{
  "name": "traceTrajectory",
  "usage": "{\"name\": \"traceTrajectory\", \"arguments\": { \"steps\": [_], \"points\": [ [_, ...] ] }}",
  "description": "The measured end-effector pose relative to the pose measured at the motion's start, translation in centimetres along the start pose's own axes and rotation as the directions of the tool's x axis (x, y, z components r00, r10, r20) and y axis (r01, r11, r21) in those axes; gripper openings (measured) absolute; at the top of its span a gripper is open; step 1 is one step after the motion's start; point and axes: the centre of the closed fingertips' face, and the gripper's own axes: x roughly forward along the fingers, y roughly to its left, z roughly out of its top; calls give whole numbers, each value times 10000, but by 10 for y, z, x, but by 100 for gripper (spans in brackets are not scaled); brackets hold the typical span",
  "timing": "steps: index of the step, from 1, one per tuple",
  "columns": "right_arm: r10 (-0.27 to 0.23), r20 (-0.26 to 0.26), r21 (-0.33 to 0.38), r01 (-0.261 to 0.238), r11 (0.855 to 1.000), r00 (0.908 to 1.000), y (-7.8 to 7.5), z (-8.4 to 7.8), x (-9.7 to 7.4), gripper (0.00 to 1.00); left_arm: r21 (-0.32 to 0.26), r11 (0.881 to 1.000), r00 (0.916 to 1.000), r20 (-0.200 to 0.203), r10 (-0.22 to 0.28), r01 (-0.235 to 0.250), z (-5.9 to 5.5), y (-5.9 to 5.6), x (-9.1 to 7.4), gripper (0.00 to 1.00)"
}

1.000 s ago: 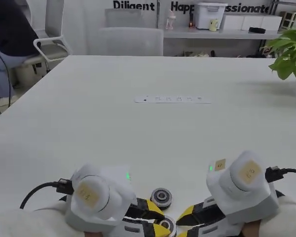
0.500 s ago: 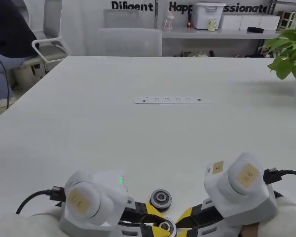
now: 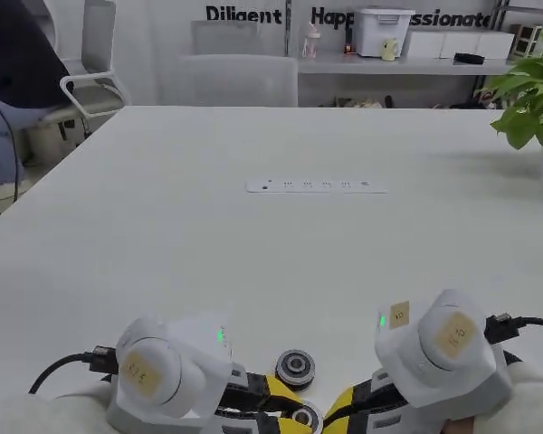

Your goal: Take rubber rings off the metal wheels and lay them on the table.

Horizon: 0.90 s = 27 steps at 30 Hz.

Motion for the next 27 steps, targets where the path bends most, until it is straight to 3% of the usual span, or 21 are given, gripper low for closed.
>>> {"name": "traceTrajectory", "arguments": {
  "steps": [6,10,12,13,14,21,22,23,25,26,27],
  "points": [
    [-101,-177,1248,122,9921,9998,-2,-1,0,0,-9,10000,10000,32,-13,13,0,0,0,8],
    [107,-17,2834,-98,9589,9999,-5,0,-4,0,-22,10000,10000,57,-24,24,0,0,0,8],
    [133,144,3169,-172,9483,9998,-6,1,-5,0,-34,10000,10000,63,-27,28,0,0,0,8],
    [147,173,3617,-199,9321,9997,-6,1,-7,0,-39,10000,10000,75,-31,31,0,0,0,8],
    [115,225,3597,-189,9329,9997,-8,1,-8,0,-51,10000,10000,83,-33,33,0,0,0,8],
    [233,671,4352,-502,8989,9975,-8,7,-11,0,-72,10000,9999,120,-31,32,0,0,0,8],
    [276,724,4534,-575,8894,9970,-8,6,-11,0,-73,10000,9999,123,-31,32,0,0,0,8],
    [369,869,5131,-764,8549,9955,-7,7,-11,0,-71,10000,9999,135,-30,31,0,0,0,8],
    [476,1290,5818,-1145,8052,9905,-6,13,-13,0,-69,10000,9999,150,-27,28,0,0,0,8],
    [508,1242,5830,-1143,8044,9910,-6,11,-14,0,-65,10000,9999,150,-22,23,0,0,0,8],
    [485,1211,5689,-1093,8151,9915,-6,10,-14,0,-60,10000,9999,146,-24,25,-1,0,0,8]
  ]
}}
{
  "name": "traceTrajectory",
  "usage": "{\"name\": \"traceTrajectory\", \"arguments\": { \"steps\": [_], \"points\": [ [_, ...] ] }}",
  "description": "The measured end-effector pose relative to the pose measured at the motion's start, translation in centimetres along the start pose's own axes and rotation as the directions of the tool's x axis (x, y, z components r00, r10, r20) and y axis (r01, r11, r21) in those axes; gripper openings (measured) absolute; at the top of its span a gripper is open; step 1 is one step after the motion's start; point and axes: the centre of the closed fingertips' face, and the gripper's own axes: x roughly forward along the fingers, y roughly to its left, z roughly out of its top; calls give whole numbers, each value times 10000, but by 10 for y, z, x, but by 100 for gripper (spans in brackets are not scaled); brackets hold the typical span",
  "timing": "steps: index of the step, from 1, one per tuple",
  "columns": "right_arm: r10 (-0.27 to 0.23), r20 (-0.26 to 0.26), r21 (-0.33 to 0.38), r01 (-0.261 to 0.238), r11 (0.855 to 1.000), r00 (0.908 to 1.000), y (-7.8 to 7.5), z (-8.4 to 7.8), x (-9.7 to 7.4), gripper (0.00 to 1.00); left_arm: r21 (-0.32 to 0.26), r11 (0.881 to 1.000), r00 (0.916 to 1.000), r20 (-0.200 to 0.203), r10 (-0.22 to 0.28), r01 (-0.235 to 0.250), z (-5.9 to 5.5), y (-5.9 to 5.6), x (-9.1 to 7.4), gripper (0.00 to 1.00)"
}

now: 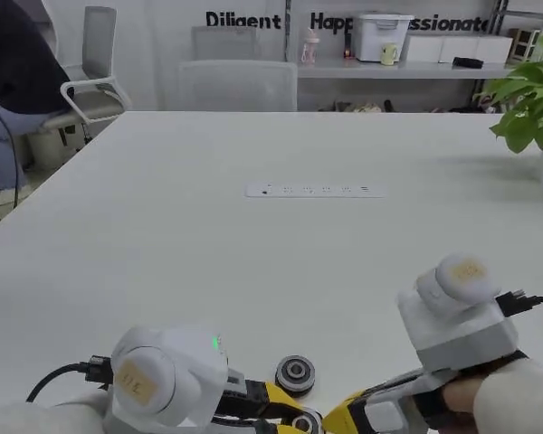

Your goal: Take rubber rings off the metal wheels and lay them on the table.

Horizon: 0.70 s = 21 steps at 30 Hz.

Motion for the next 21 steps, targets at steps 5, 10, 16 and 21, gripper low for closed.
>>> {"name": "traceTrajectory", "arguments": {
  "steps": [5,10,16,21],
  "points": [
    [89,-31,-77,-89,9999,10000,6,1,1,0,22,10000,10000,1,-12,12,0,0,0,8],
    [1768,1147,495,-1834,9818,9775,38,21,-1,0,15,10000,10000,15,-8,8,0,0,0,8],
    [899,1881,-460,-827,9955,9780,36,46,-8,0,6,10000,10000,38,10,-10,1,0,1,8],
    [-481,661,-1426,571,9881,9967,2,20,-2,0,14,10000,10000,28,13,-13,1,0,1,8]
  ]
}}
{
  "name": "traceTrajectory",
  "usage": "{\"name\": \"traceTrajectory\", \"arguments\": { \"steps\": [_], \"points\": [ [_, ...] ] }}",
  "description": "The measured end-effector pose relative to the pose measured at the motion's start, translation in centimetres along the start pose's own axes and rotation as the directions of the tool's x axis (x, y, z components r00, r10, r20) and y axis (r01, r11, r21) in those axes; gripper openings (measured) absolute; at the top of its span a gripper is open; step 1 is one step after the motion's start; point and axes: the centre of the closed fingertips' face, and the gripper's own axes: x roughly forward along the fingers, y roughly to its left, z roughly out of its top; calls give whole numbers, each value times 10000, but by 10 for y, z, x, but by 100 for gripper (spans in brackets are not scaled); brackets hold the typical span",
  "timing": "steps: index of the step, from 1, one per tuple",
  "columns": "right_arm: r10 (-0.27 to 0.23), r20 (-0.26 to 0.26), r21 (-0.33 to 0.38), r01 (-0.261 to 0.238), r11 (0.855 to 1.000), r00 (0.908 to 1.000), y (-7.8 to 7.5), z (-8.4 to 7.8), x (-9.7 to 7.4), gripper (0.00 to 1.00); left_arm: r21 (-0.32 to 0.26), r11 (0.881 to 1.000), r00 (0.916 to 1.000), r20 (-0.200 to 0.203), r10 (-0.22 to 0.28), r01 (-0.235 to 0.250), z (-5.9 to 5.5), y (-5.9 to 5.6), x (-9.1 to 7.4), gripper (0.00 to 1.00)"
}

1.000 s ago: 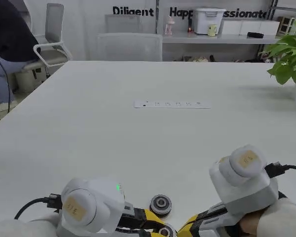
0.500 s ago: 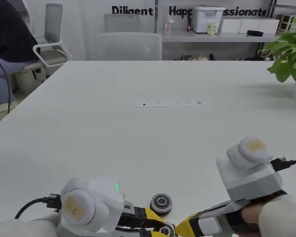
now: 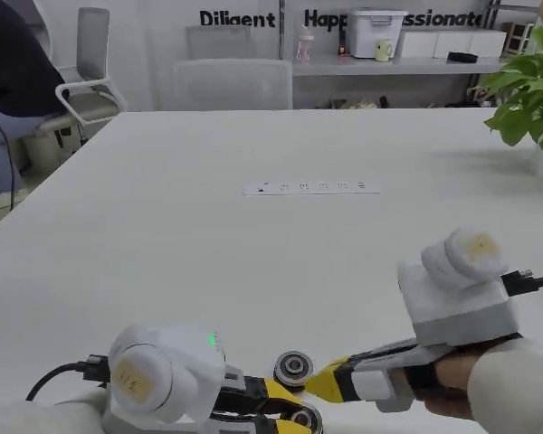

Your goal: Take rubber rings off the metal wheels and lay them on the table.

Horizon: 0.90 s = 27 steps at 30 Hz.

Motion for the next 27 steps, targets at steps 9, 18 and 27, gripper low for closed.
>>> {"name": "traceTrajectory", "arguments": {
  "steps": [9,18,27],
  "points": [
    [124,-771,-985,-200,9949,9969,-2,-14,0,0,8,10000,10000,-3,-17,17,0,0,0,8],
    [70,-1681,-2880,-559,9560,9857,4,-34,8,21,-11,10000,10000,17,-21,21,0,0,0,8],
    [-134,-1472,-3993,-470,9156,9890,7,-32,15,25,-17,10000,10000,29,-22,22,0,0,0,8]
  ]
}}
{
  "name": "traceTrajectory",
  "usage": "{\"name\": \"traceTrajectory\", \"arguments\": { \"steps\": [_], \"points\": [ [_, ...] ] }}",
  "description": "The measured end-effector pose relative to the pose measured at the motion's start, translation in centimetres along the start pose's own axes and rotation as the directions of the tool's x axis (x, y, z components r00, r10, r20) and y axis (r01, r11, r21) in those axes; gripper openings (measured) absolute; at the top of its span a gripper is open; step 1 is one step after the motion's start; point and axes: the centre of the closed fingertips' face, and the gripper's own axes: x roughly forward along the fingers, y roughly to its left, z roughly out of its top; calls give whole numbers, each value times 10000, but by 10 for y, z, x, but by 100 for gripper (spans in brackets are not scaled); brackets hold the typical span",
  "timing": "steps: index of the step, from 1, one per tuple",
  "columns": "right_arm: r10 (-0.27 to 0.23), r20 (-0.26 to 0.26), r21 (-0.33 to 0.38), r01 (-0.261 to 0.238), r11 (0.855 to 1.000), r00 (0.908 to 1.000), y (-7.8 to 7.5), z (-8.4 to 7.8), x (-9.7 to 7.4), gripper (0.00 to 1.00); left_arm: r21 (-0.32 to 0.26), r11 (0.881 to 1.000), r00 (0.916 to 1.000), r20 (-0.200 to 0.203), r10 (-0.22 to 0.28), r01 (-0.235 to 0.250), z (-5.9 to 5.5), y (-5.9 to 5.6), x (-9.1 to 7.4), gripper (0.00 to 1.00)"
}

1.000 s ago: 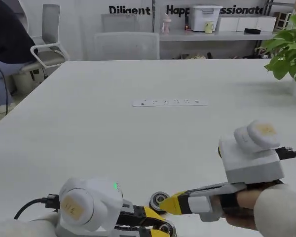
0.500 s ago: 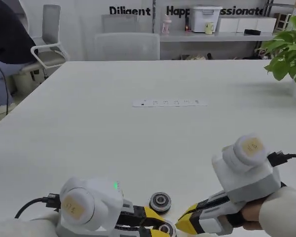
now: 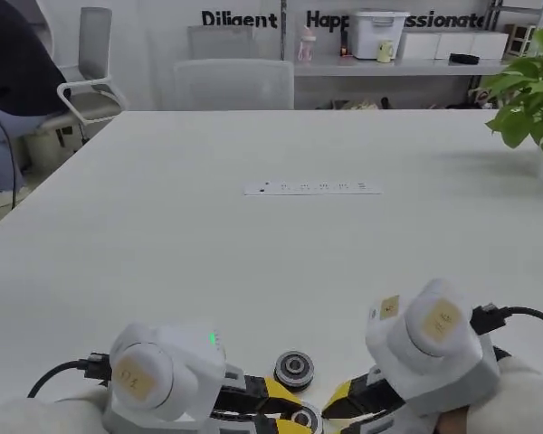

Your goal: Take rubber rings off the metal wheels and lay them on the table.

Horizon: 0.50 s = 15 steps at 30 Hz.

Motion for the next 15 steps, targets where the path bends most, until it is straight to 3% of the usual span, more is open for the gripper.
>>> {"name": "traceTrajectory", "arguments": {
  "steps": [5,8,10,12,13,14,15],
  "points": [
    [-65,164,133,63,9999,9998,-2,2,0,23,-16,10000,10000,19,-7,7,0,0,0,8],
    [55,-42,-442,-57,9990,10000,2,0,3,19,-29,10000,10000,24,-2,2,0,0,0,8],
    [28,10,-269,-28,9996,10000,1,0,2,17,-32,10000,10000,30,3,-3,0,0,0,8],
    [43,-29,-408,-44,9992,10000,1,-1,1,14,-39,10000,10000,36,15,-15,0,1,0,8],
    [-116,-368,-797,87,9968,9993,-3,-6,-1,8,-51,10000,10000,39,25,-25,0,1,0,8],
    [-355,-199,-679,341,9971,9992,-7,-5,-1,0,-73,10000,10000,44,22,-22,0,1,0,8],
    [-71,-183,-455,62,9989,9998,-4,-5,0,0,-71,10000,10000,50,32,-32,0,1,0,8]
  ]
}}
